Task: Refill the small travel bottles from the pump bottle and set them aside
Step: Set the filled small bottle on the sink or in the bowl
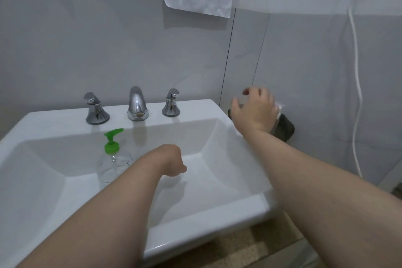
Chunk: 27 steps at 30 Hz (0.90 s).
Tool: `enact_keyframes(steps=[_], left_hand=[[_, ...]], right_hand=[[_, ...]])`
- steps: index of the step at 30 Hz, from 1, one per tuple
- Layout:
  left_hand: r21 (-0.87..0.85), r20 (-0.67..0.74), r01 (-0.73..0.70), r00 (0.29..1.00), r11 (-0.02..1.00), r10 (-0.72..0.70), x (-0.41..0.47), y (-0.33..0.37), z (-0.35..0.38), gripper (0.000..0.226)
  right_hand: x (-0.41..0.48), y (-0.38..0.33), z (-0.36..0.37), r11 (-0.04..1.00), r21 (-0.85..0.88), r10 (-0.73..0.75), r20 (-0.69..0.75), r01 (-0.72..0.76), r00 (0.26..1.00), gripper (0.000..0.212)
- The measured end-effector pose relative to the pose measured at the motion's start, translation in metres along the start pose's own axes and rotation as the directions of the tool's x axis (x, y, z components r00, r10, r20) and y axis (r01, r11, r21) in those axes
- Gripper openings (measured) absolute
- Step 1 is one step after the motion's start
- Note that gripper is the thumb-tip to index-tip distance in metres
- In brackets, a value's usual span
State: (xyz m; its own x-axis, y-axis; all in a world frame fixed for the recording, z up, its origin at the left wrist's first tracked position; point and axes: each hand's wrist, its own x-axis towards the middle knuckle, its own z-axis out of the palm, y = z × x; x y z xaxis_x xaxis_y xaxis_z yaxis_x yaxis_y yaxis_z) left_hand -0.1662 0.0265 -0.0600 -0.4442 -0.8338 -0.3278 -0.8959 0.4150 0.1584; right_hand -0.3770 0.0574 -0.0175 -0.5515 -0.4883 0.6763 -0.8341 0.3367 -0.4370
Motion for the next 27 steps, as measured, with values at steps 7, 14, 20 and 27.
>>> enact_keyframes(steps=[7, 14, 20, 27], left_hand=[[-0.08, -0.042, 0.354, 0.933, 0.932, -0.358, -0.035, -0.036, -0.038, 0.019], [-0.414, -0.296, 0.54, 0.681, 0.733, -0.669, -0.059, -0.068, -0.053, 0.055], [-0.517, -0.283, 0.486, 0.679, 0.704, -0.677, -0.054, -0.069, -0.048, 0.048], [-0.582, -0.469, 0.441, 0.504, 0.683, -0.725, -0.062, -0.079, -0.063, 0.028]], right_hand=[[-0.058, -0.086, 0.024, 0.902, 0.38, 0.084, 0.306, -0.203, 0.948, 0.011], [-0.081, -0.073, 0.042, 0.919, 0.291, 0.108, 0.462, -0.265, 0.88, 0.016], [-0.082, -0.072, 0.045, 0.909, 0.318, 0.048, 0.56, -0.268, 0.827, 0.016], [-0.092, -0.086, 0.04, 0.908, 0.398, -0.216, 0.71, -0.129, 0.67, 0.023]])
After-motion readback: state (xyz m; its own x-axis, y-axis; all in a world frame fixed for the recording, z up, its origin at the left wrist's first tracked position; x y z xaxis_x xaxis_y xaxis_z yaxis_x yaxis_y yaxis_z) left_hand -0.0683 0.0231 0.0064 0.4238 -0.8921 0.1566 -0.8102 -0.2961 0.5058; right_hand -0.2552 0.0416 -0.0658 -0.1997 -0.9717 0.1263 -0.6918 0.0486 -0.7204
